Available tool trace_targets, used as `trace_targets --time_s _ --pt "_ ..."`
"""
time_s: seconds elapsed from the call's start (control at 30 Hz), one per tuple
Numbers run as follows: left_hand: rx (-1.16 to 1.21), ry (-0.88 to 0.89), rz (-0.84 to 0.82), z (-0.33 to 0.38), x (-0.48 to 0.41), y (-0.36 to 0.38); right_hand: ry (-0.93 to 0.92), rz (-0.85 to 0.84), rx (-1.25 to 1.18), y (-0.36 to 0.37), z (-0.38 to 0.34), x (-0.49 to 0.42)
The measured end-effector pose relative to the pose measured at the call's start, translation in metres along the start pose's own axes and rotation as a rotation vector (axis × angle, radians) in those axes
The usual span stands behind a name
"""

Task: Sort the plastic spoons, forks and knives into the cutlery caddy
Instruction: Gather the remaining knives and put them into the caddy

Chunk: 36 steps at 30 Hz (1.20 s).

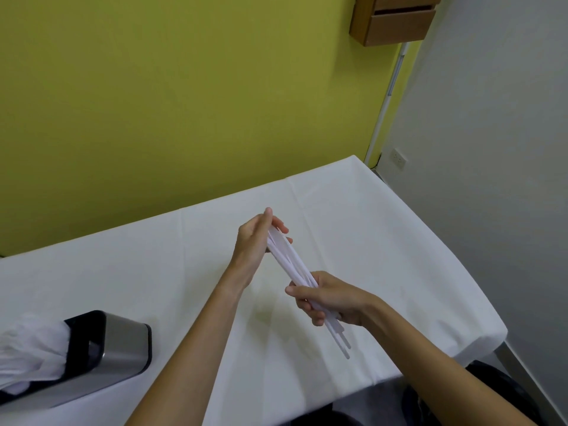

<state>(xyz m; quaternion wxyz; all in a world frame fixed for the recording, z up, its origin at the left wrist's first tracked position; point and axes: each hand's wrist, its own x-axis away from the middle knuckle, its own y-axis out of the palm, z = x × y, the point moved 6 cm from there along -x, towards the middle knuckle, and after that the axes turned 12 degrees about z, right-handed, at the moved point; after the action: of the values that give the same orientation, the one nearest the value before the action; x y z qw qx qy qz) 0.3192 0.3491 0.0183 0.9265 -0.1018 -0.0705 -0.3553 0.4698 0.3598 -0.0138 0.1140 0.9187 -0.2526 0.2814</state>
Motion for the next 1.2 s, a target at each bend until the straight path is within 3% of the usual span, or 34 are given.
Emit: trace_targets --time_s 0.17,0.43,0.63,0.73,0.87,1.2 --pt "-0.246 0.139 -0.086 0.002 0.003 0.008 -0.03 0.036 -0.017 0.0 -0.005 -0.005" --pt "-0.396 0.414 0.064 0.017 -0.002 0.012 -0.088 0.082 0.023 0.001 -0.014 -0.008" --pt "-0.487 0.539 0.061 0.02 -0.001 0.021 0.058 0.053 -0.069 0.009 -0.013 -0.016" --pt "-0.503 0.457 -0.039 0.019 -0.002 0.024 0.147 0.161 -0.062 0.007 -0.008 -0.022" --pt "-0.262 0.207 -0.142 0.016 -0.001 0.022 0.159 0.213 -0.004 -0.002 -0.003 -0.025" --pt "-0.127 -0.037 -0.345 -0.003 -0.008 0.028 0.1 0.26 -0.003 -0.01 -0.007 -0.033"
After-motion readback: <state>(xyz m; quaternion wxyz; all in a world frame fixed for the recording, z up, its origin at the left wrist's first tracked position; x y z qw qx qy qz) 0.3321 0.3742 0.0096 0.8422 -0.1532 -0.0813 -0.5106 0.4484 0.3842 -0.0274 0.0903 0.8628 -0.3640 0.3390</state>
